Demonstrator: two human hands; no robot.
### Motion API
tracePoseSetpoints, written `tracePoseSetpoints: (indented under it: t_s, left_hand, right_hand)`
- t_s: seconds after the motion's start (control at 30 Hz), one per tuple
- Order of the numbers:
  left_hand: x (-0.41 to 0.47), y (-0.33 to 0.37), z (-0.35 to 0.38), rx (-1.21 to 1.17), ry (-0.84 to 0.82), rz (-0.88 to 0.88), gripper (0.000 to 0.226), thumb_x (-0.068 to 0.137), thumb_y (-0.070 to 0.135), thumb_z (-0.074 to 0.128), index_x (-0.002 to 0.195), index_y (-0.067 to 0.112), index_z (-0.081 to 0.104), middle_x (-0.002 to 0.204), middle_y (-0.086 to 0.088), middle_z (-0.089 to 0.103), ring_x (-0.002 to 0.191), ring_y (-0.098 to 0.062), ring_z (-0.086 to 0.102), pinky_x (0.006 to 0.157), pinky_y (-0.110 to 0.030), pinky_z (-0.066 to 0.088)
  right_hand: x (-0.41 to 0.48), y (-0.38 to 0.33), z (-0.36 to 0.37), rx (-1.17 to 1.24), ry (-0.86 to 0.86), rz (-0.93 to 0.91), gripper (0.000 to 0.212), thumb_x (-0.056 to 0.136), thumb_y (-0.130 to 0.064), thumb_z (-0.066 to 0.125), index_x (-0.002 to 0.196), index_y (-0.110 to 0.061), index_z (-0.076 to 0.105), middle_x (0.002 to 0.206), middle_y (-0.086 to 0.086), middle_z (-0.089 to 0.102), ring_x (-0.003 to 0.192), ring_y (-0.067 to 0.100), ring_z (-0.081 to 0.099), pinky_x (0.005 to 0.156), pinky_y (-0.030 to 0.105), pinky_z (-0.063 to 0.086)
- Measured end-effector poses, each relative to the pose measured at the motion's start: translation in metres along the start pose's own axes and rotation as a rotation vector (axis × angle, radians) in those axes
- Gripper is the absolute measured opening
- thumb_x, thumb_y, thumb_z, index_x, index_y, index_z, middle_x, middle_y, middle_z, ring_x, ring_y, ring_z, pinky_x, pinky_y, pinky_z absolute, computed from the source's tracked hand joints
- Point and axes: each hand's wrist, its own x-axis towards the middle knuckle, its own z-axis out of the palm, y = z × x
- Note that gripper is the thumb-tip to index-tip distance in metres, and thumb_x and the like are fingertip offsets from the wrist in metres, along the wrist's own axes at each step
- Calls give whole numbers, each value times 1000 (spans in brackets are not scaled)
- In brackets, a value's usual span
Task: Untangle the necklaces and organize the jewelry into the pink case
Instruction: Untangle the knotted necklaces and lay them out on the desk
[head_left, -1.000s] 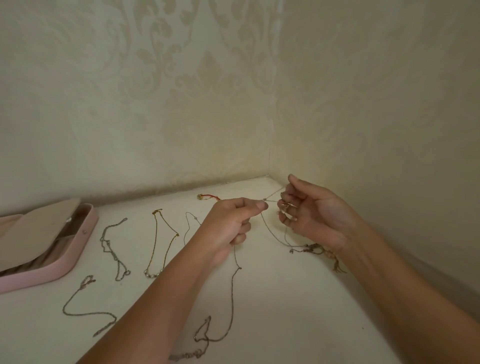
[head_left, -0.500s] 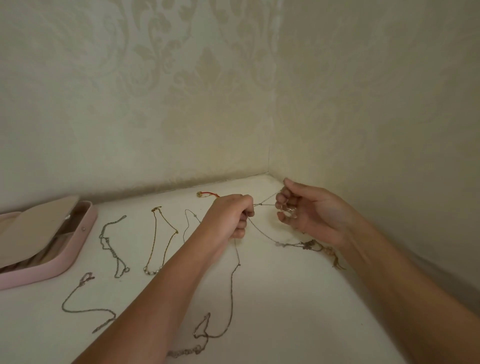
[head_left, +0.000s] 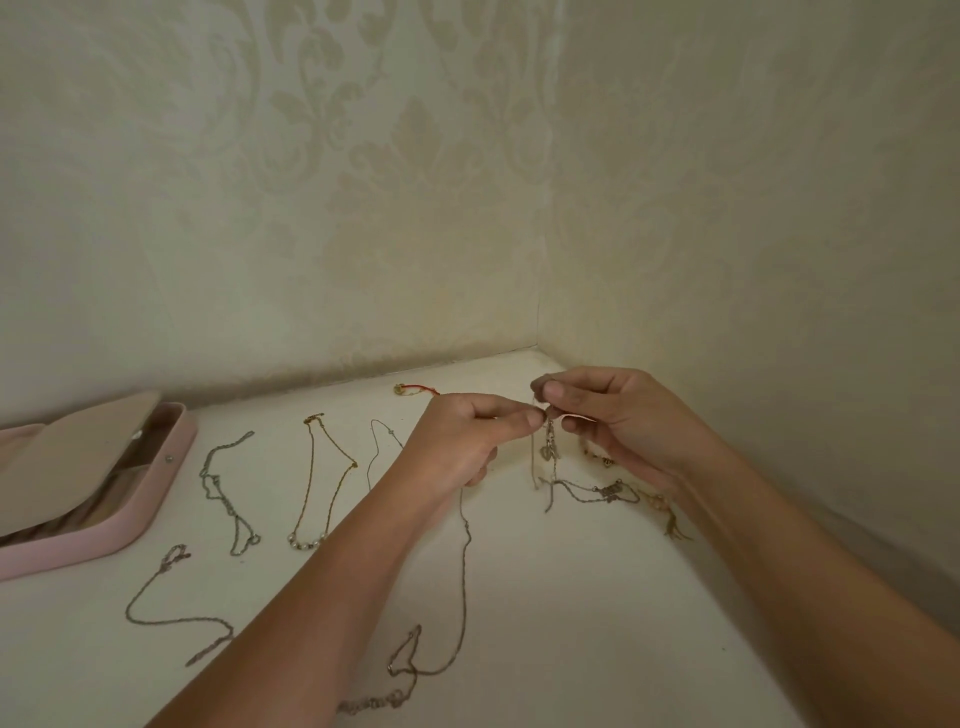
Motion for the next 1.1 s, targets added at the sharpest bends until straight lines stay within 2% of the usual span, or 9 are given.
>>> tracePoseSetpoints:
  t_s: [0.17,0.33,0.5,0.57,0.63,0.77,0.83,0.93,1.1]
  left_hand:
    - [2,0,1,-90,60,-28,11,86,21,68,83,11,73,53,6,22,45,-10,18,41,-19,17]
    - [-1,6,1,-235,-28,-83,19,95,18,54,77,13,58,52,9,23,42,-5,19,38,-15,17]
    - [-5,7,6,-166,-125,-128,24,97,28,52,76,15,53,54,7,22,45,-6,16,41,-17,13]
    - [-5,6,7,-165,-103,-142,25,96,30,53,76,15,52,53,8,23,45,-6,17,40,-17,14]
    - [-4,5,6,-148,-42,-152,26,95,31,55,74,16,51,51,9,25,43,-6,19,39,-16,17]
    - [-2,0,7,-31,59,-88,26,95,32,57,73,17,62,55,9,36,46,-7,26,45,-18,22]
    - [-2,1,8,-4,82,-42,24,94,32,58,74,20,66,58,11,42,49,-8,28,50,-23,23]
    - [-2,3,5,11,129,-19,22,95,34,56,83,18,65,53,20,50,46,-2,35,51,-19,26]
    - [-2,4,6,-171,69,-10,23,96,31,53,85,14,63,77,11,70,47,-5,27,44,-14,26]
  right_hand:
    - [1,-2,-2,173,-20,87,14,72,-22,68,79,-11,72,67,-2,60,64,8,54,64,19,45]
    - [1,1,-2,184,11,94,9,72,-16,71,80,-11,71,67,-3,58,63,7,51,61,18,44]
    - [2,9,7,-565,368,-273,3,81,-14,74,79,-16,73,66,-11,64,56,-2,53,57,10,41]
    - [2,12,12,-651,393,-297,9,83,-18,73,75,-16,71,61,-11,60,49,-1,52,52,11,39]
    - [2,11,10,-574,354,-167,18,86,-24,70,71,-13,68,60,-7,59,48,1,50,51,13,40]
    - [0,4,5,-212,65,123,19,91,-20,63,86,-4,69,74,1,65,66,9,58,61,15,47]
    - [1,4,2,-124,-12,133,17,89,-21,63,90,-5,71,79,0,68,74,10,61,70,20,48]
    - [2,2,-1,-30,-4,123,14,89,-21,63,86,-10,70,80,-1,70,78,10,65,72,21,50]
    - [3,4,6,-121,63,26,20,100,-15,48,85,-5,59,80,5,63,74,16,65,75,25,56]
